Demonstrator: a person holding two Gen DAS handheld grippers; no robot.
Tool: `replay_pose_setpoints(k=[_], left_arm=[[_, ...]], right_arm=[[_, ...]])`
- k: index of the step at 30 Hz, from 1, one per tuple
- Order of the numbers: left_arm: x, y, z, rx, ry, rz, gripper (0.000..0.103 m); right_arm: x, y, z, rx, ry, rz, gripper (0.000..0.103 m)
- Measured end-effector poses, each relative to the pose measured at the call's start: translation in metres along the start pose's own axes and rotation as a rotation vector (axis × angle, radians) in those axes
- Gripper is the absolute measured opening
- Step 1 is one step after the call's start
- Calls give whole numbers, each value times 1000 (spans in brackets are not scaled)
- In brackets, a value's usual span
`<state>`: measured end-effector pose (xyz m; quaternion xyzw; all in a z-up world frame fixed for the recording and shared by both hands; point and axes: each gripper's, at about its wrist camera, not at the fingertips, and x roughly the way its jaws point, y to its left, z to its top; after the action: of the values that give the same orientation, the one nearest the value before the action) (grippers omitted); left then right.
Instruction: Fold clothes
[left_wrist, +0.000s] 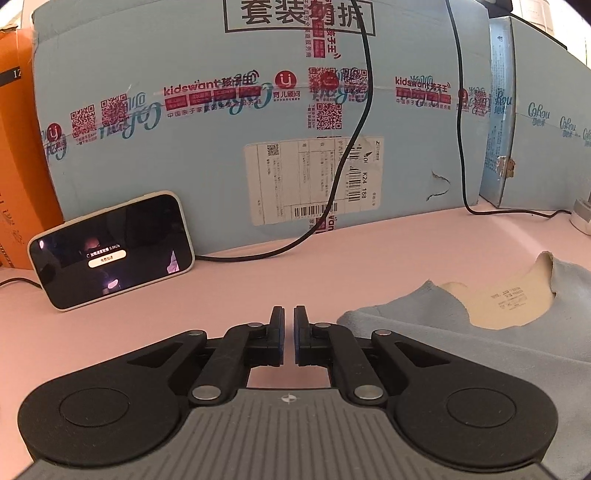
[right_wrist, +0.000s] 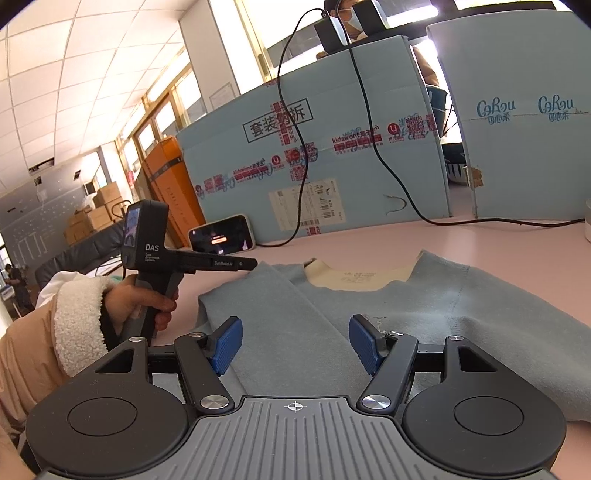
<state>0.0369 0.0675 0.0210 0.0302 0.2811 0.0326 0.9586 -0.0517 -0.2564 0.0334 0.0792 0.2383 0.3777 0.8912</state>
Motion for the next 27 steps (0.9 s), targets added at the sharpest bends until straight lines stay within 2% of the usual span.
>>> replay_pose_setpoints(k=[1,2,3,5,7,9,13,17,22,27], left_arm=[[-2,0,0,-2,-12,-4,12],[-4,0,0,-4,-26,-10,22],[-8,1,0,-7,-43,-17,37],[-20,2,-1,-9,-72,-23,57],[-34,-1,-1,-10,-96,-25,66],[-52,-7,-3,-6,-115,-45,81],[-89,-29,-8,48,-144,-117,86],[-114,-57,-22,132,-126,-197,100],[-136,-89,-47,224,-114,-243,100],[-157,-110,-64,305,-111,-264,103]], right_arm=[[0,0,0,1,-1,-2,66],[-1,0,0,2,-3,-3,66],[-2,0,0,2,-7,-6,66],[-4,0,0,3,-18,-10,66],[-6,-1,0,5,-31,-14,66],[-8,-2,0,11,-45,-17,69],[-9,-3,0,18,-50,-27,70],[-8,-3,0,20,-50,-41,70],[-15,-10,0,64,-82,-88,73],[-36,-20,-3,136,-179,-161,73]])
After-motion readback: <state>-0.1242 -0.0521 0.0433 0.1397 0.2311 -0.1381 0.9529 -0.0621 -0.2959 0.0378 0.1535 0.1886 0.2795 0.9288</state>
